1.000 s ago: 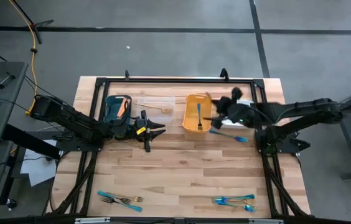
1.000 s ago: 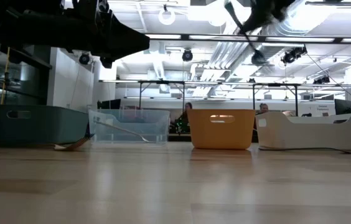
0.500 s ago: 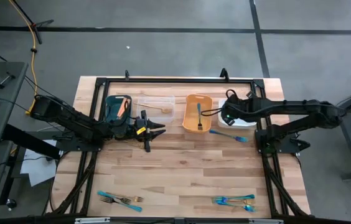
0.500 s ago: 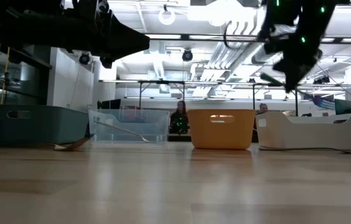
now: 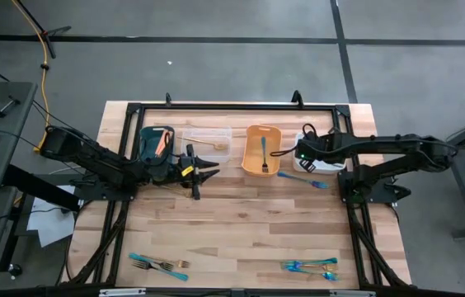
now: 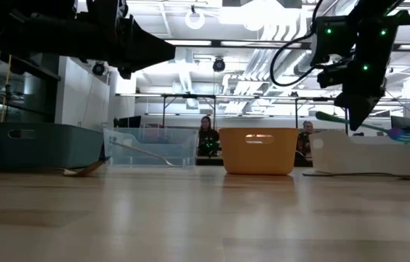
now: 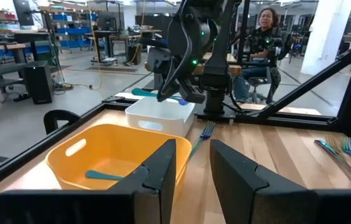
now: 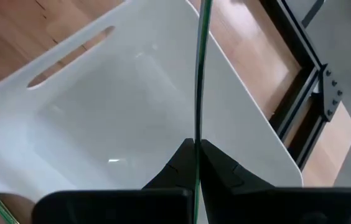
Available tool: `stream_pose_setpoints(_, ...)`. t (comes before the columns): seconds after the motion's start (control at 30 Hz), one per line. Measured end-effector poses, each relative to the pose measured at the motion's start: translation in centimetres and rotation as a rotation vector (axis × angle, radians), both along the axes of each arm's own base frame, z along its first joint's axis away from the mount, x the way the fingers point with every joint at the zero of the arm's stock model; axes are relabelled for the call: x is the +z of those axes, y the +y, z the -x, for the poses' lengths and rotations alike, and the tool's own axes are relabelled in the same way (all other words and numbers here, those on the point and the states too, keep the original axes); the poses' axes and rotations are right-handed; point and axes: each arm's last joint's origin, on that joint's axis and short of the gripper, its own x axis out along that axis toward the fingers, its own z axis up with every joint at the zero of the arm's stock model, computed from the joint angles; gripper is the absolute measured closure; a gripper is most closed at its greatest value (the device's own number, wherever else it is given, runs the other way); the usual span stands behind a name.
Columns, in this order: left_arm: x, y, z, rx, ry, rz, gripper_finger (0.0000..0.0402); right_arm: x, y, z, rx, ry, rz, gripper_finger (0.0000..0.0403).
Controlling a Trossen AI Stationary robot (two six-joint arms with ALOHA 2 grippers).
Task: Sort silverware by color (type)
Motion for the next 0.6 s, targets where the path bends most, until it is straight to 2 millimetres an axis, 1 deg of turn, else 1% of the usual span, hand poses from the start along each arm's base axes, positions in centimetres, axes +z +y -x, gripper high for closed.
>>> stream_pose_setpoints(0.13, 0.29, -0.02, -0.17, 0.000, -0.011, 0.001, 0.0309, -0.01, 0.01, -0.03, 0.001, -0.005, -0.007, 0.0403)
stream_pose_setpoints(0.6, 0.27, -0.06, -0.17, -0.006, -0.012, 0.017, 0.0309, -0.02, 0.07, -0.10, -0.020, -0.030, -0.033, 0.0403)
